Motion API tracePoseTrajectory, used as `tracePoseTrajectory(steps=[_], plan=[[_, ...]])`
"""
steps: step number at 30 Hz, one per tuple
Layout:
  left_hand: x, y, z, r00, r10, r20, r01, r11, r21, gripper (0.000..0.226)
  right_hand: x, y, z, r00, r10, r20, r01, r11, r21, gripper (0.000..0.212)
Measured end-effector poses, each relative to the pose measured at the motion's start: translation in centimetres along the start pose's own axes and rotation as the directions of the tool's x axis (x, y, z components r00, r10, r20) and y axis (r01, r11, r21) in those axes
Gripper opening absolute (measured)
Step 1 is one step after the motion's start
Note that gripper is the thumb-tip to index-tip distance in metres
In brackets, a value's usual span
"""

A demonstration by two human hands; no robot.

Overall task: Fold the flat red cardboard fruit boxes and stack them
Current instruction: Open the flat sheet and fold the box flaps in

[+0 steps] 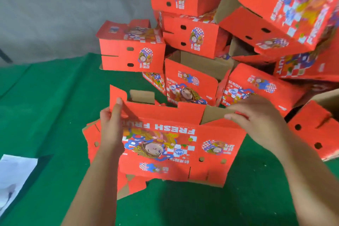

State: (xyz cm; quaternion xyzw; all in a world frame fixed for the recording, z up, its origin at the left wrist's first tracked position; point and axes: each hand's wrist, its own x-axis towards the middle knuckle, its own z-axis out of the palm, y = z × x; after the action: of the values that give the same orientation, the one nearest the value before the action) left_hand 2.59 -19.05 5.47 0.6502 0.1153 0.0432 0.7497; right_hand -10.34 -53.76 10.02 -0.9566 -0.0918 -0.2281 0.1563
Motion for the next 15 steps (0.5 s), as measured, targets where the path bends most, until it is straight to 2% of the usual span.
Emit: tracePoseTrajectory(steps=[2,4,5,7,8,9,10,11,12,13,15], plan=[[-1.0,0.2,-1.3,0.997,-0.052,-0.061,0.048,0.997,-0.069,0.053,0.8,-0.4,-0.7,0.998,0.01,-0.063,-0.011,1.0,-0.026,0.017],[-1.4,0.2,-2.5,0.993,-0.016,-0.114,0.015,1.0,-0.016,0.032,1.4,-0.4,-1.0,0.985,0.075,-0.157,-0.081,0.996,-0.035,0.024],[-1.7,0.3,-2.7,0.992,0.037,-0.121,-0.031,0.998,0.048,0.033,1.5,-0.2,-0.8,0.962,0.131,-0.24,-0.142,0.989,-0.029,0.027],[-2.1,0.3,-2.9,0.986,0.084,-0.142,-0.076,0.995,0.064,0.033,1.4,0.2,0.5,0.858,0.321,-0.401,-0.31,0.946,0.093,0.034],[-2.2,0.2,-3.0,0.983,0.087,-0.161,-0.077,0.995,0.065,0.035,1.0,0.6,1.4,0.803,0.463,-0.375,-0.399,0.885,0.237,0.047],[-2.3,-0.1,-2.9,0.977,0.108,-0.186,-0.092,0.991,0.093,0.039,0.6,0.9,2.3,0.758,0.609,-0.233,-0.49,0.768,0.413,0.065],[-2.4,-0.3,-2.9,0.973,0.109,-0.206,-0.088,0.99,0.108,0.042,0.2,1.1,3.3,0.709,0.704,-0.021,-0.577,0.597,0.557,0.08],[-2.4,-0.5,-2.9,0.969,0.104,-0.224,-0.08,0.99,0.117,0.043,-0.3,0.9,4.4,0.672,0.72,0.173,-0.625,0.425,0.655,0.088],[-2.7,-0.7,-2.8,0.972,0.069,-0.225,-0.053,0.996,0.076,0.04,-0.7,0.7,5.4,0.659,0.691,0.295,-0.626,0.288,0.725,0.088],[-2.8,-0.7,-2.7,0.978,0.017,-0.208,-0.012,1.0,0.022,0.037,-1.0,0.7,6.5,0.666,0.666,0.335,-0.598,0.21,0.773,0.083],[-3.3,-0.5,-2.5,0.987,-0.027,-0.157,0.03,0.999,0.012,0.038,-1.2,0.8,8.4,0.696,0.662,0.278,-0.534,0.218,0.817,0.069]])
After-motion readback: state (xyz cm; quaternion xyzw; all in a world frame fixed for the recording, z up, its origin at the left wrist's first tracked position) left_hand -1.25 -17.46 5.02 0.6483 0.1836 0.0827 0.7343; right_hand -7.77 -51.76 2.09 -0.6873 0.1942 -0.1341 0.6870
